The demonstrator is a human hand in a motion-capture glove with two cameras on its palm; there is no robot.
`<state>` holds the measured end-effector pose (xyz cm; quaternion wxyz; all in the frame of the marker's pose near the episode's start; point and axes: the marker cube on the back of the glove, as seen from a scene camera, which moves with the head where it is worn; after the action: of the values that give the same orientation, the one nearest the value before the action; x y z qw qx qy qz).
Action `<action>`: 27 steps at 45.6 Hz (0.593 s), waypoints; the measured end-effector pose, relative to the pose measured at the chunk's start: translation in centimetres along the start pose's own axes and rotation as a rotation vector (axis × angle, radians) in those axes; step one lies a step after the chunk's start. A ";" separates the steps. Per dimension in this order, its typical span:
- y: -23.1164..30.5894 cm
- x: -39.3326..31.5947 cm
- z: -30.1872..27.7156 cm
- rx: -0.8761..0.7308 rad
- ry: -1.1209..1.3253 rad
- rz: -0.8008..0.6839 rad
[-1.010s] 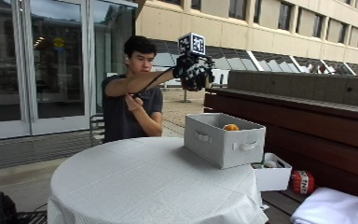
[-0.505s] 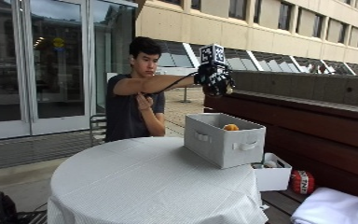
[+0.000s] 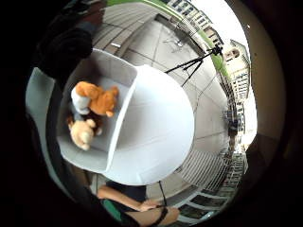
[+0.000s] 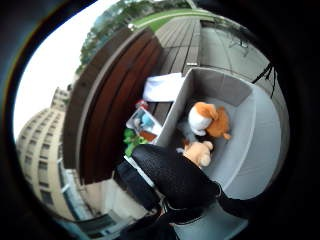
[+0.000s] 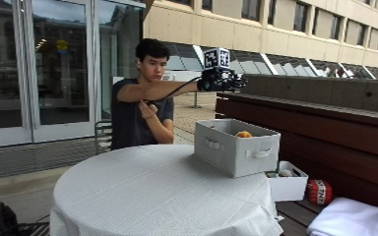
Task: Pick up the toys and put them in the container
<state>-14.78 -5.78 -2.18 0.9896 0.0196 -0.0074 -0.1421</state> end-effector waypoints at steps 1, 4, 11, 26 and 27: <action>0.4 0.1 -0.2 0.000 0.007 0.001; 1.9 0.4 -0.9 0.003 0.042 0.015; 3.9 6.0 -0.7 0.008 0.074 0.044; 9.7 17.8 0.6 0.007 0.073 0.163; 10.2 18.7 0.8 0.004 0.074 0.166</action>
<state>5.97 -1.28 -0.78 0.9975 0.0261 0.0272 -0.0589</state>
